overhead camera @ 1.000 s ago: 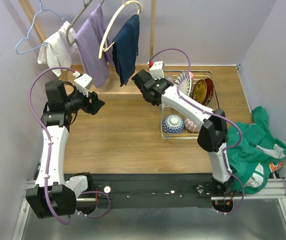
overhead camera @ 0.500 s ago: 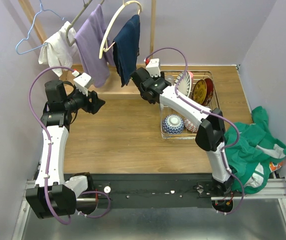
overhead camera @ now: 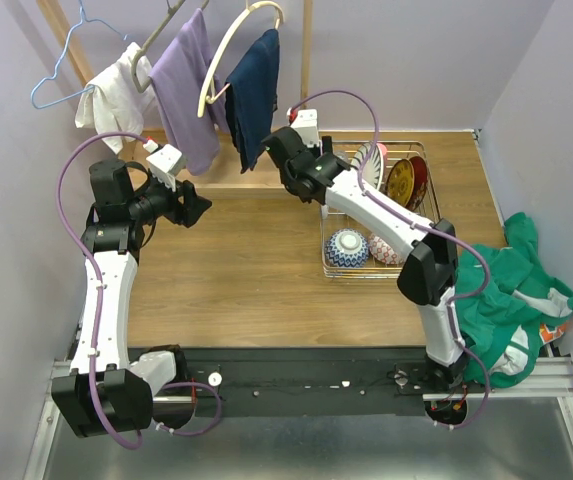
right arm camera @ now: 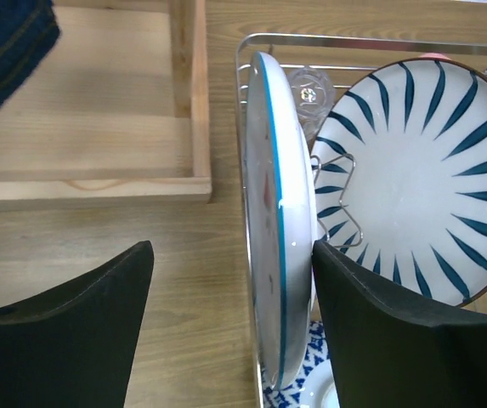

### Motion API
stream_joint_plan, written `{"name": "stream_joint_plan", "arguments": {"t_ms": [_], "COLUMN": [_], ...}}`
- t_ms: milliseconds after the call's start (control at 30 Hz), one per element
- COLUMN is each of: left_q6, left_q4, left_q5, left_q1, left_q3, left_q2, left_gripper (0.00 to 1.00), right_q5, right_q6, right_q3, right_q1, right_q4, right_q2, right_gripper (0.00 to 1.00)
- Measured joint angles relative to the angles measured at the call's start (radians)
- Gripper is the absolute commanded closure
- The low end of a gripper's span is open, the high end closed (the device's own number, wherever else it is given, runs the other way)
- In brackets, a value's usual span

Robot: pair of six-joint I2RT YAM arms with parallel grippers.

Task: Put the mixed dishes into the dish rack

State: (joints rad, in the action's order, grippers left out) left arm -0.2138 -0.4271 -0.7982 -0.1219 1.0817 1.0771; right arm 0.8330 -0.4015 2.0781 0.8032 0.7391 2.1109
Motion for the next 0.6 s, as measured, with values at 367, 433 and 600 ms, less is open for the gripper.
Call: {"name": "stream_joint_plan", "arguments": {"t_ms": [367, 433, 600], "left_q6": [0.006, 0.006, 0.006], "left_q4": [0.000, 0.000, -0.001], "left_q5": [-0.001, -0.001, 0.000], "left_q1": [0.000, 0.000, 0.000], "left_q3": [0.000, 0.000, 0.001], "left_q2": [-0.001, -0.004, -0.013], "left_gripper": [0.30, 0.30, 0.25], "right_q5": [-0.067, -0.069, -0.074], "right_q6": [0.010, 0.011, 0.035], "right_q3": [-0.002, -0.002, -0.003], "right_q1": [0.033, 0.036, 0.044], "right_q4": [-0.024, -0.024, -0.032], "right_q2": [-0.081, -0.087, -0.099], "right_gripper": [0.14, 0.13, 0.00]}}
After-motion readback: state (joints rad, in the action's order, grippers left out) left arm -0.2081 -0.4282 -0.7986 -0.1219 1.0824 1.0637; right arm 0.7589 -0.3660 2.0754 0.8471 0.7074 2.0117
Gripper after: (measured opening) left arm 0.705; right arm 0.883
